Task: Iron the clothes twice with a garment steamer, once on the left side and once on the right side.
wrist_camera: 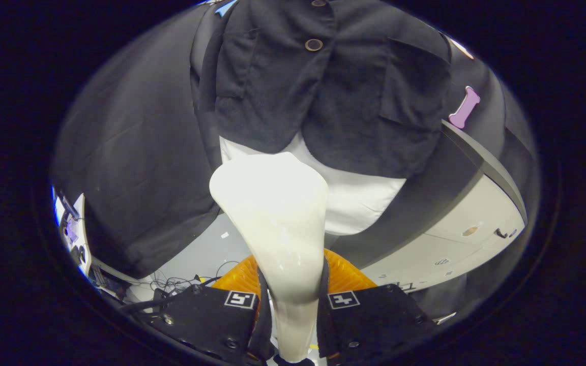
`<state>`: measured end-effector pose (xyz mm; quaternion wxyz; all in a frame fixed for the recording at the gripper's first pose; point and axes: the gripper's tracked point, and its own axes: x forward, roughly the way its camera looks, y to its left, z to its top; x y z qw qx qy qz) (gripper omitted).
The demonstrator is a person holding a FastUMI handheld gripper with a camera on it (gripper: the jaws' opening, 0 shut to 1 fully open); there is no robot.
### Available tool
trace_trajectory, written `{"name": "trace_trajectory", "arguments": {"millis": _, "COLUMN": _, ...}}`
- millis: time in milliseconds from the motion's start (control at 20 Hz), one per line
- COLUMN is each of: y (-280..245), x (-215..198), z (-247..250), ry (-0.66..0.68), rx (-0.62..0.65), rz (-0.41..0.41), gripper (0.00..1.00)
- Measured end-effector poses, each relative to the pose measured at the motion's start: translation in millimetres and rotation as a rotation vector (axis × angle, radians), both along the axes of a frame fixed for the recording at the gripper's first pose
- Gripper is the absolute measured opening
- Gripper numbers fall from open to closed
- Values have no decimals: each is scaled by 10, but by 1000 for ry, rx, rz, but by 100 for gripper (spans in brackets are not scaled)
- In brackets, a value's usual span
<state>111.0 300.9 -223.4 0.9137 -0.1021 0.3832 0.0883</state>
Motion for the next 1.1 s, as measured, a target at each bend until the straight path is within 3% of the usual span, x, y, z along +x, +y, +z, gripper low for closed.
{"name": "trace_trajectory", "arguments": {"millis": 600, "y": -1302, "x": -489, "z": 691, "ry": -81, "rx": 91, "rz": -63, "gripper": 38}}
{"name": "trace_trajectory", "arguments": {"millis": 1100, "y": -2398, "x": -1119, "z": 925, "ry": -100, "rx": 101, "rz": -239, "gripper": 38}}
